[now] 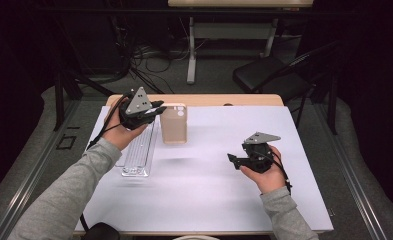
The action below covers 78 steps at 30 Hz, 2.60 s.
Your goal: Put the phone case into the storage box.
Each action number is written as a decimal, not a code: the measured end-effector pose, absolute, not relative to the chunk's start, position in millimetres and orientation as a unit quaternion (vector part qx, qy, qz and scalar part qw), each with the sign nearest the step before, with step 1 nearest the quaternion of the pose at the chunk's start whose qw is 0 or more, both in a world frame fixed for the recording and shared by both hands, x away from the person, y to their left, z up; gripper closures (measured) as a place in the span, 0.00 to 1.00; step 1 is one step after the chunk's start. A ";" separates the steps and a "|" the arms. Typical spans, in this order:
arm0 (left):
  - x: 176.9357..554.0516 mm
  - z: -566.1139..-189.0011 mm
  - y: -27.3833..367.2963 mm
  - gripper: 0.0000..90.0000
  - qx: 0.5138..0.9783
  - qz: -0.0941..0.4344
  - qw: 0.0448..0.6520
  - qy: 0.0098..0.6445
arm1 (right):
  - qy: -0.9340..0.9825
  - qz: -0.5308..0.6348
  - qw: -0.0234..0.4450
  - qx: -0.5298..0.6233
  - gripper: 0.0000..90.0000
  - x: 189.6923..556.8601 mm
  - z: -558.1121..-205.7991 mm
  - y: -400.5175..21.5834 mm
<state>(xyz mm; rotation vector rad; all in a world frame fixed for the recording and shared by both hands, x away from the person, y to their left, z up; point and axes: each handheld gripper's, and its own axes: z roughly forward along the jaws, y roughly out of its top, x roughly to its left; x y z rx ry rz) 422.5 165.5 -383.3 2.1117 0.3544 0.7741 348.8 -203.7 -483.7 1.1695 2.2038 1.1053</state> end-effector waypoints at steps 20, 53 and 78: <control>453.5 -375.5 208.9 0.87 0.816 0.320 0.454 0.159 | 0.752 0.418 0.229 0.456 0.00 341.2 -486.6 -211.1; 493.8 -376.9 245.0 0.87 0.814 0.365 0.423 0.161 | 0.734 0.406 0.250 0.484 0.00 335.0 -501.5 -227.4; 512.4 -386.4 273.3 0.87 0.797 0.391 0.428 0.170 | 0.729 0.396 0.264 0.492 0.00 328.7 -504.6 -233.3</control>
